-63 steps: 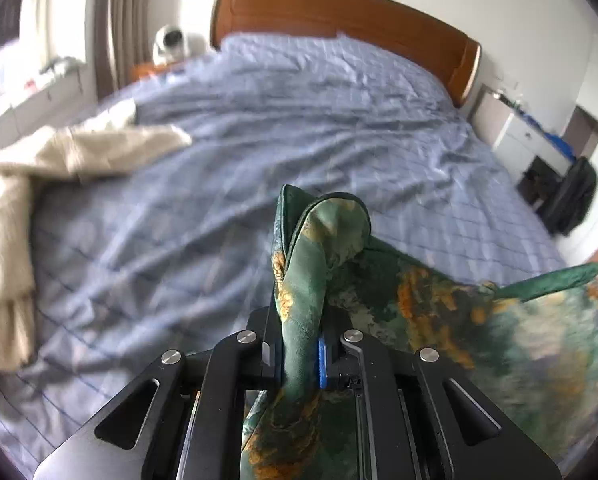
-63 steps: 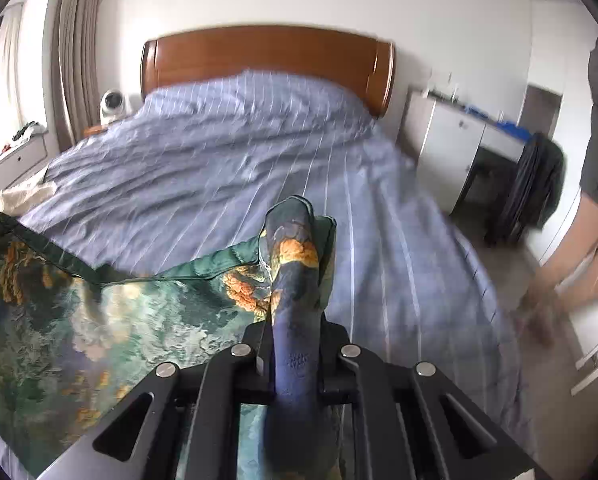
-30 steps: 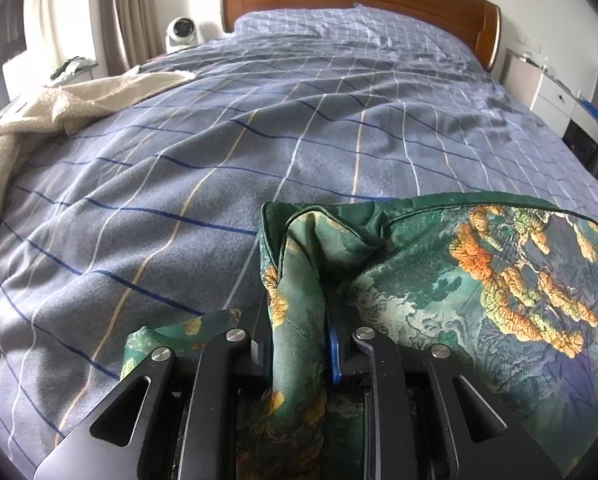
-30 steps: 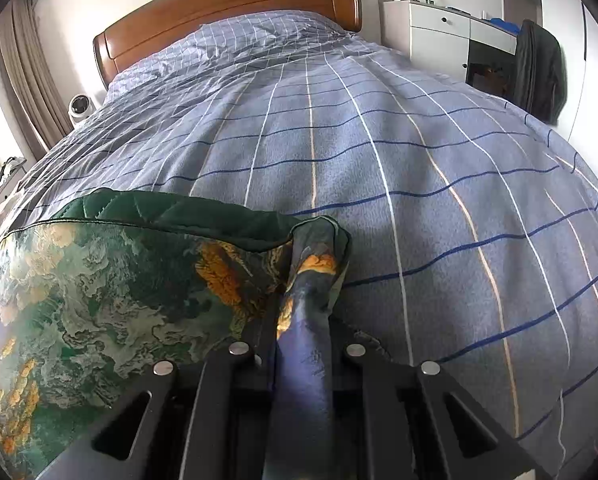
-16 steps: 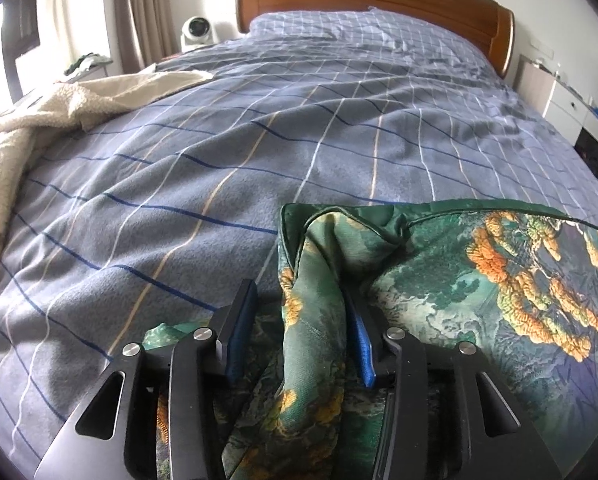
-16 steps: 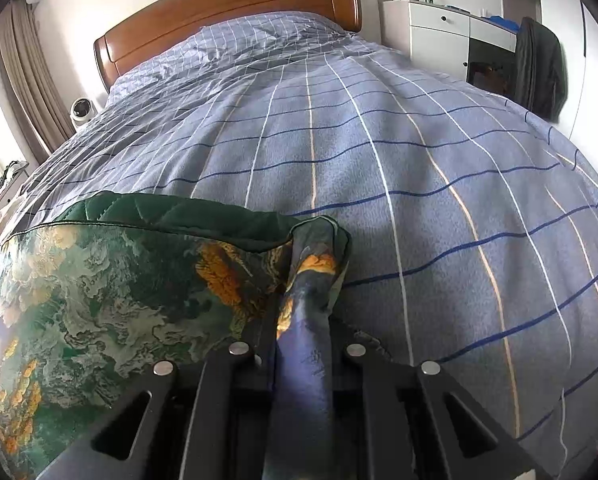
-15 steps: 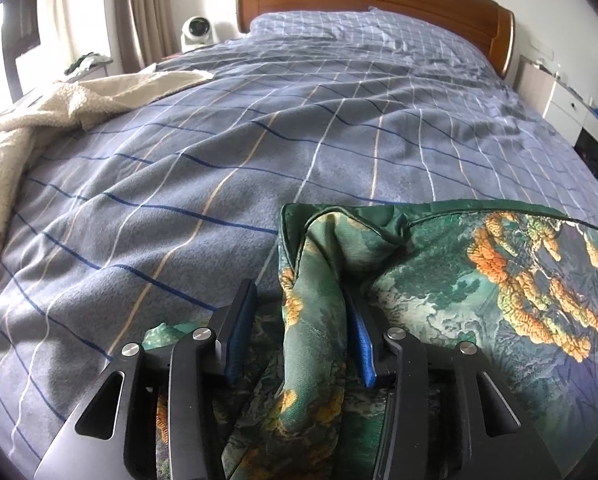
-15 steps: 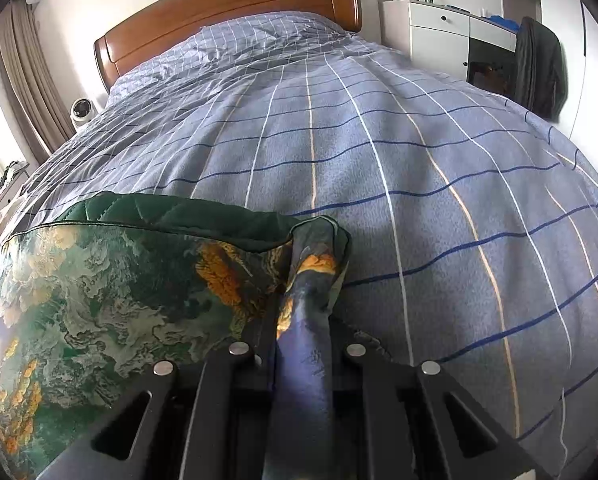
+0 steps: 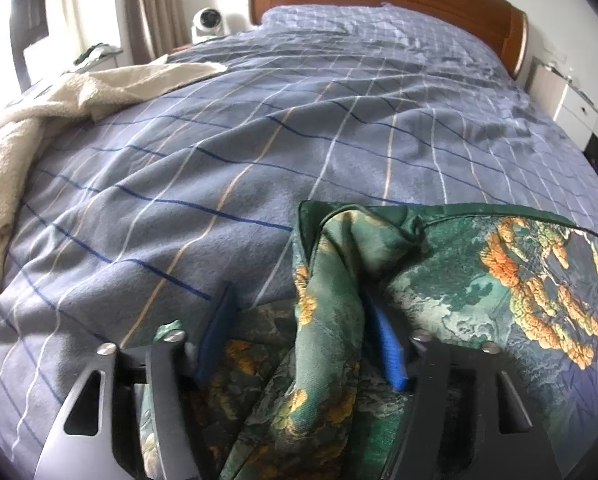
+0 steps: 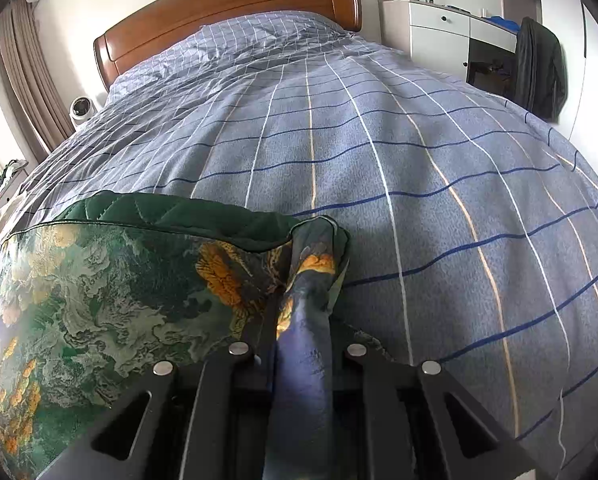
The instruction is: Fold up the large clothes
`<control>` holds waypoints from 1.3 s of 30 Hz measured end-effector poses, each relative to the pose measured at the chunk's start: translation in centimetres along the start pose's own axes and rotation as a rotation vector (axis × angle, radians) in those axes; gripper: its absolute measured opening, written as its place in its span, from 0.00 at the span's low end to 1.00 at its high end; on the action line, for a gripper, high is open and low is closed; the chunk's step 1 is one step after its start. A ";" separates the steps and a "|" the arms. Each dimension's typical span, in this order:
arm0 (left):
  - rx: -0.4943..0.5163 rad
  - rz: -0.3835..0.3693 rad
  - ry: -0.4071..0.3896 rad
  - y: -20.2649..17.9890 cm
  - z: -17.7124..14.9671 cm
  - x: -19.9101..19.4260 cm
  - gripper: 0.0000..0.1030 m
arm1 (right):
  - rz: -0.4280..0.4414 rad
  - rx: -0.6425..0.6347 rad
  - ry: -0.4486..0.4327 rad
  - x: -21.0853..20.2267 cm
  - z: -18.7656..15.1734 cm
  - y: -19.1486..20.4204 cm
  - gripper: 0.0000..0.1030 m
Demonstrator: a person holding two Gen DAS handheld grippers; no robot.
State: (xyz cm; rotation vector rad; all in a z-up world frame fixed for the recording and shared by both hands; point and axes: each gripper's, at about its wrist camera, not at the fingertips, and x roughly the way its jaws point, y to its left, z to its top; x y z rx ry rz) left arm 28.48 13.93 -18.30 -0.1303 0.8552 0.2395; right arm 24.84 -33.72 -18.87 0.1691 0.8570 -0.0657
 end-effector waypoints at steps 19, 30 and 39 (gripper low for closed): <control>0.372 -0.412 -0.053 -15.0 -1.9 -13.4 0.95 | 0.275 -0.124 -0.067 -11.4 3.3 10.4 0.53; 0.293 -0.139 0.010 -5.6 -2.0 -7.9 0.97 | 0.042 -0.155 -0.004 -7.6 -2.4 4.0 0.53; -0.022 -0.225 0.044 3.0 -3.0 -4.2 1.00 | 0.080 -0.136 -0.075 -5.9 -4.4 2.3 0.53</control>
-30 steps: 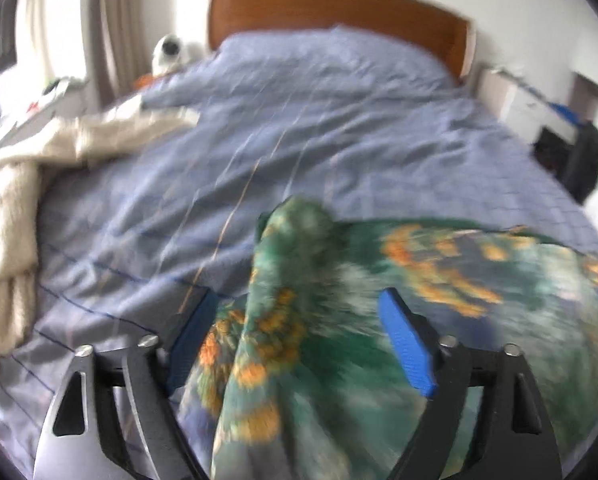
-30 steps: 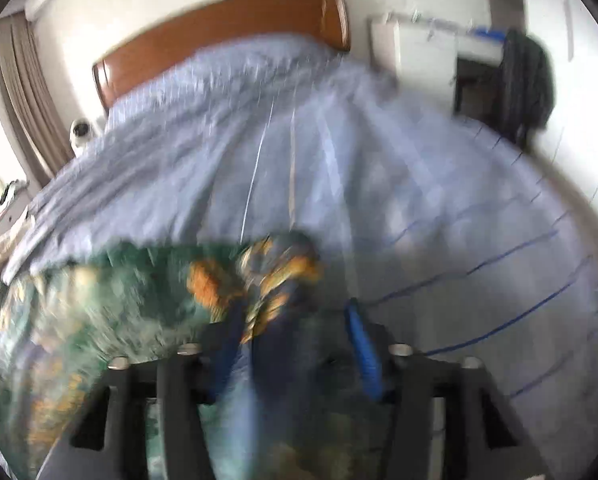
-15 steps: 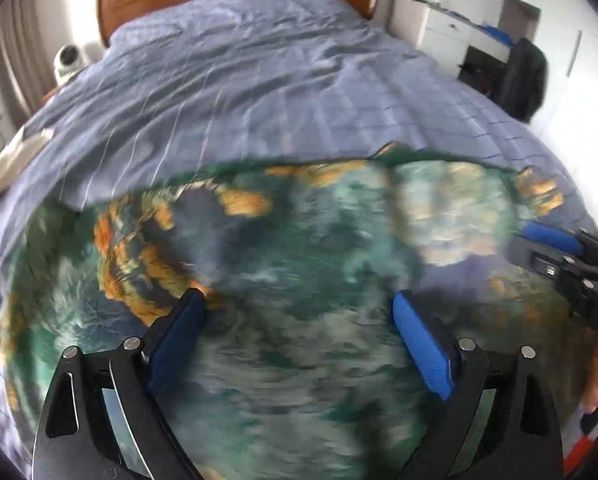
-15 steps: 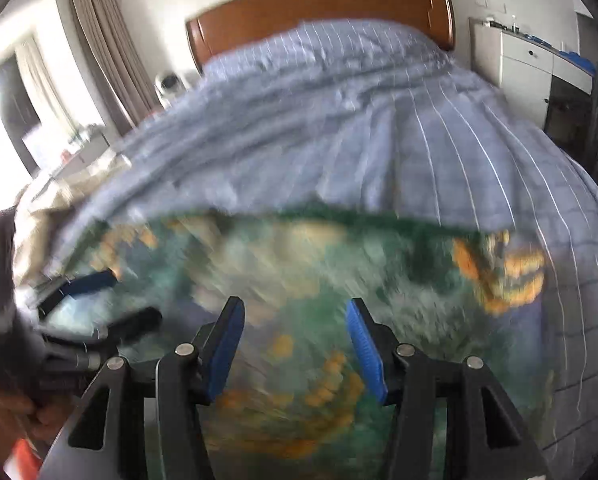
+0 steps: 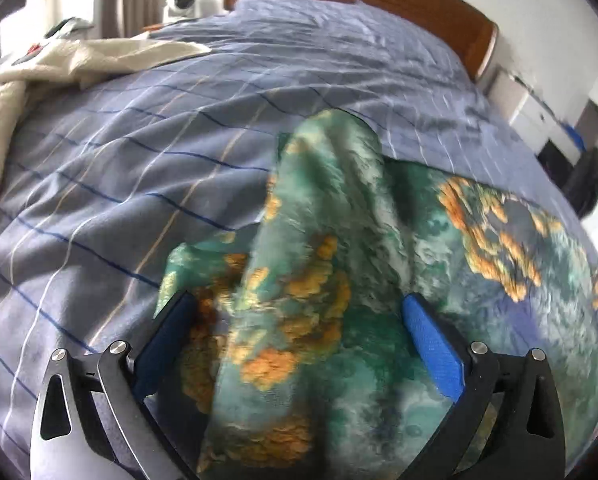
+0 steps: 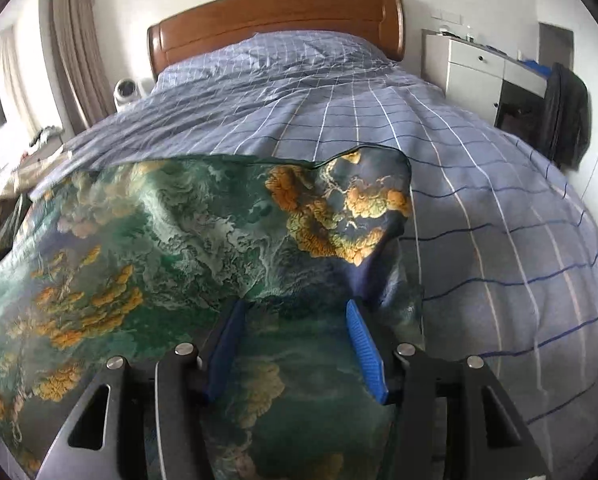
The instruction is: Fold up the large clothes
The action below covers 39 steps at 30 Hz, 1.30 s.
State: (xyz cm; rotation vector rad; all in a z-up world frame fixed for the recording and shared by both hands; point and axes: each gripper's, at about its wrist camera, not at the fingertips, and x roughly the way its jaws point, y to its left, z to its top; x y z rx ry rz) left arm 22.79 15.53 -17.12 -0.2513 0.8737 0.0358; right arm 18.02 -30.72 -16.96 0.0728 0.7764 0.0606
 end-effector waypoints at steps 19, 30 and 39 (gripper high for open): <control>0.385 -0.185 0.012 -19.2 2.6 -2.3 0.97 | 0.309 0.249 -0.108 -13.2 -6.4 -0.7 0.60; 0.556 -0.153 0.101 -19.4 -2.5 -2.5 0.98 | 0.297 0.290 -0.064 -15.8 -10.6 -2.1 0.60; 0.602 -0.173 0.059 -18.3 -8.0 -3.5 0.99 | 0.315 0.356 -0.040 -14.3 -11.0 -1.3 0.60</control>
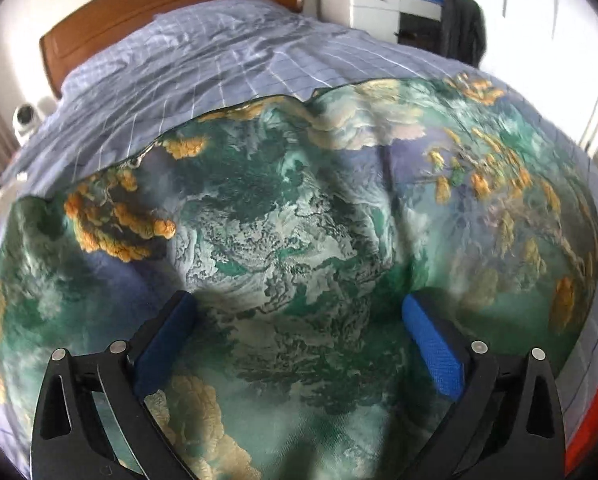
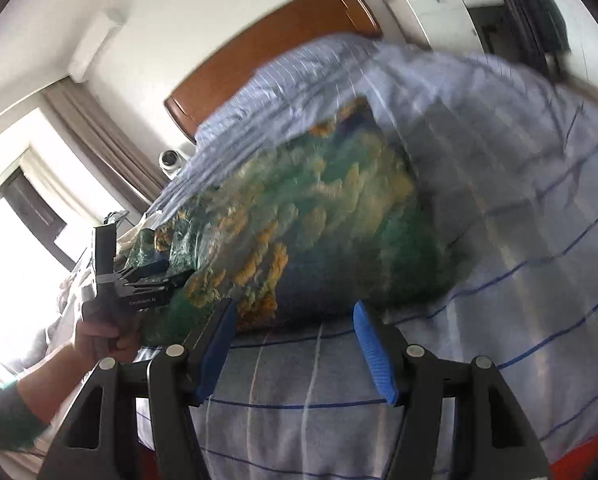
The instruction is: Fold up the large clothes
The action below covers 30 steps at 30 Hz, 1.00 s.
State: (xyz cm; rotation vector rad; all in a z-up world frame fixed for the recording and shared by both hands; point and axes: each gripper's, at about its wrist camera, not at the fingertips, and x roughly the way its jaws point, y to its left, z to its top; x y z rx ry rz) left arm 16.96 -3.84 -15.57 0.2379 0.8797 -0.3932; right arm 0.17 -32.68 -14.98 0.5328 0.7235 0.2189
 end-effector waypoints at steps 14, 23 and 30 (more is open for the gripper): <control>0.006 -0.241 -0.103 -5.5 -3.0 -8.5 0.99 | 0.022 0.296 0.028 0.5 -0.5 -4.2 0.66; 0.211 -0.180 -0.012 -10.3 -4.1 -3.0 0.99 | 0.079 0.666 -0.079 4.7 2.3 -7.9 0.78; 0.196 -0.213 0.001 -9.8 -4.2 -3.7 0.99 | -0.047 0.579 -0.121 6.9 2.1 -7.7 0.49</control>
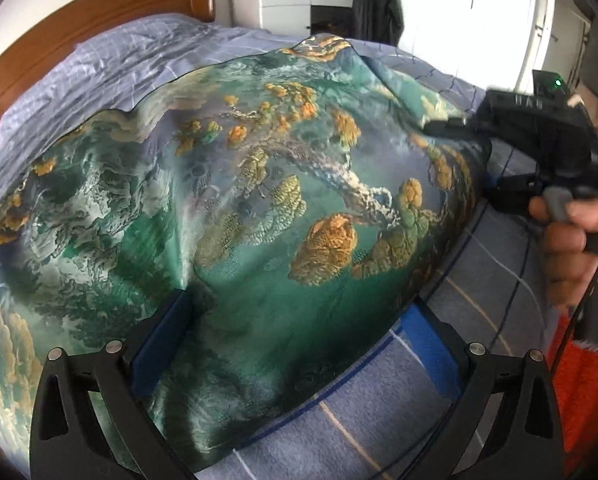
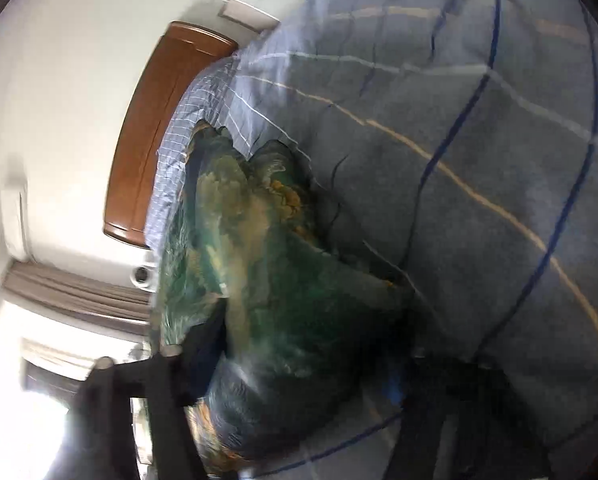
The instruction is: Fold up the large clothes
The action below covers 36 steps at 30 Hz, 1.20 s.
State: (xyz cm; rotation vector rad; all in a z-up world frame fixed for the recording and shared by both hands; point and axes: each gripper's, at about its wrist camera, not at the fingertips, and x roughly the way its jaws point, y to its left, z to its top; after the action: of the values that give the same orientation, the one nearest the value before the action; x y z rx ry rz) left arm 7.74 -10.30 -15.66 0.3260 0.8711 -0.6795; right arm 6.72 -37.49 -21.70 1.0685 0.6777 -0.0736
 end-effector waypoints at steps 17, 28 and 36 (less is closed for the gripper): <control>-0.126 -0.189 0.028 4.8 15.5 -12.0 0.93 | 0.015 -1.022 -0.211 -7.9 -9.8 20.3 0.30; 0.052 0.205 0.306 4.6 14.1 -5.1 0.35 | 0.022 -1.555 -0.214 -5.9 -23.2 24.1 0.29; -0.112 0.078 0.177 13.9 11.1 -10.9 0.31 | 0.207 -1.324 -0.083 -9.2 -19.1 23.4 0.53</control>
State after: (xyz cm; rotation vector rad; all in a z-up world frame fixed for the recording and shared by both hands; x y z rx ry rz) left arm 18.62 -1.22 -0.35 0.3207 1.0554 -0.5324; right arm -1.07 -12.42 -4.13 -0.1508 0.3866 0.4580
